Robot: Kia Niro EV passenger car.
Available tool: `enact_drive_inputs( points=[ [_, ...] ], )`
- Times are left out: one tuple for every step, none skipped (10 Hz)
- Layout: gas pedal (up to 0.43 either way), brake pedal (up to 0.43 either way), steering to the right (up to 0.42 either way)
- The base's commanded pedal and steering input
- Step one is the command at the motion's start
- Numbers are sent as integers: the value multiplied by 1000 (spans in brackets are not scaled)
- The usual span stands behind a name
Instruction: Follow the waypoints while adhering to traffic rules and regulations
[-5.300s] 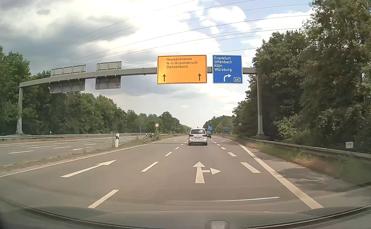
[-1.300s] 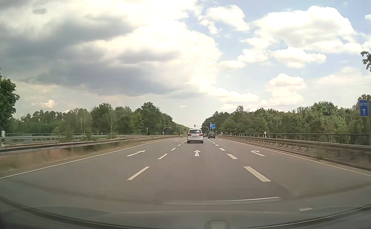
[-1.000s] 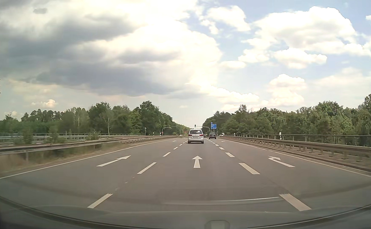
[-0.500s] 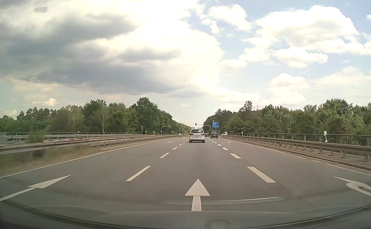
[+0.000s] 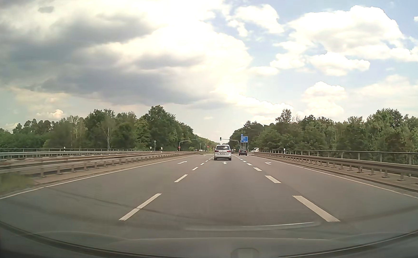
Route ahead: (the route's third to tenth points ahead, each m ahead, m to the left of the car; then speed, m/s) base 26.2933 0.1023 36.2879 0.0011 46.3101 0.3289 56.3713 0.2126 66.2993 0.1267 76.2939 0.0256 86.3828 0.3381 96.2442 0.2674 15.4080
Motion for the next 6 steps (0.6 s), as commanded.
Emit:
enact_drive_inputs(
  points=[
    [0, 37, 2],
    [0, 30, 2],
    [20, 37, 1],
    [28, 37, 1],
    [39, 37, 2],
    [47, 37, 2]
  ],
)
